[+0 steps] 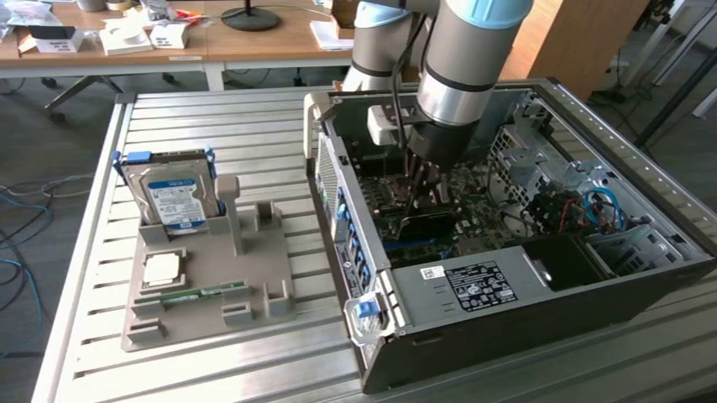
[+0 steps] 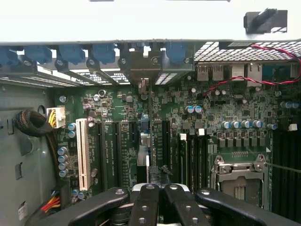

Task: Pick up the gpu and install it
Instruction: 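Press down on the gpu until it lock into place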

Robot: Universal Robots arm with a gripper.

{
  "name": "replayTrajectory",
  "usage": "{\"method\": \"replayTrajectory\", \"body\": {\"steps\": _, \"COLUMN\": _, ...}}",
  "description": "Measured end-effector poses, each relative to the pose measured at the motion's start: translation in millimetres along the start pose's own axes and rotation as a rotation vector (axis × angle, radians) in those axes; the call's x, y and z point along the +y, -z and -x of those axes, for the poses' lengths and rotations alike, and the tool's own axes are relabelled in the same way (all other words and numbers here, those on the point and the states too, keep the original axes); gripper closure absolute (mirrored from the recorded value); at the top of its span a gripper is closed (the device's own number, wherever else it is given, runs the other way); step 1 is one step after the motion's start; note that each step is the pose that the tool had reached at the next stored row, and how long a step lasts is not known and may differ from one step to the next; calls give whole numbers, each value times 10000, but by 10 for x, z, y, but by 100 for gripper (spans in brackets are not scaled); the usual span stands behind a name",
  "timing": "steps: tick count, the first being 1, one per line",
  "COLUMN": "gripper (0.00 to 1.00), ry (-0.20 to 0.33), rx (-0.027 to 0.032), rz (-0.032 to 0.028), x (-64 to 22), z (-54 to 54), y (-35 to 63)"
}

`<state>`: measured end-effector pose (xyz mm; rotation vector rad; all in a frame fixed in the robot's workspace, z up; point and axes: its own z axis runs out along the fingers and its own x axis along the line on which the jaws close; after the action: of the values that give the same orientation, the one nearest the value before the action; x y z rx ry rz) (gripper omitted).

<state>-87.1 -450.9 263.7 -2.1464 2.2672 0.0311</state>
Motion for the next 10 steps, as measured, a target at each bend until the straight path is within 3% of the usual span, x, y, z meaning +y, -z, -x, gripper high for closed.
{"method": "replayTrajectory", "body": {"steps": 10, "gripper": 89, "ry": 1, "rx": 17, "rz": 9, "x": 1, "z": -4, "y": -41}}
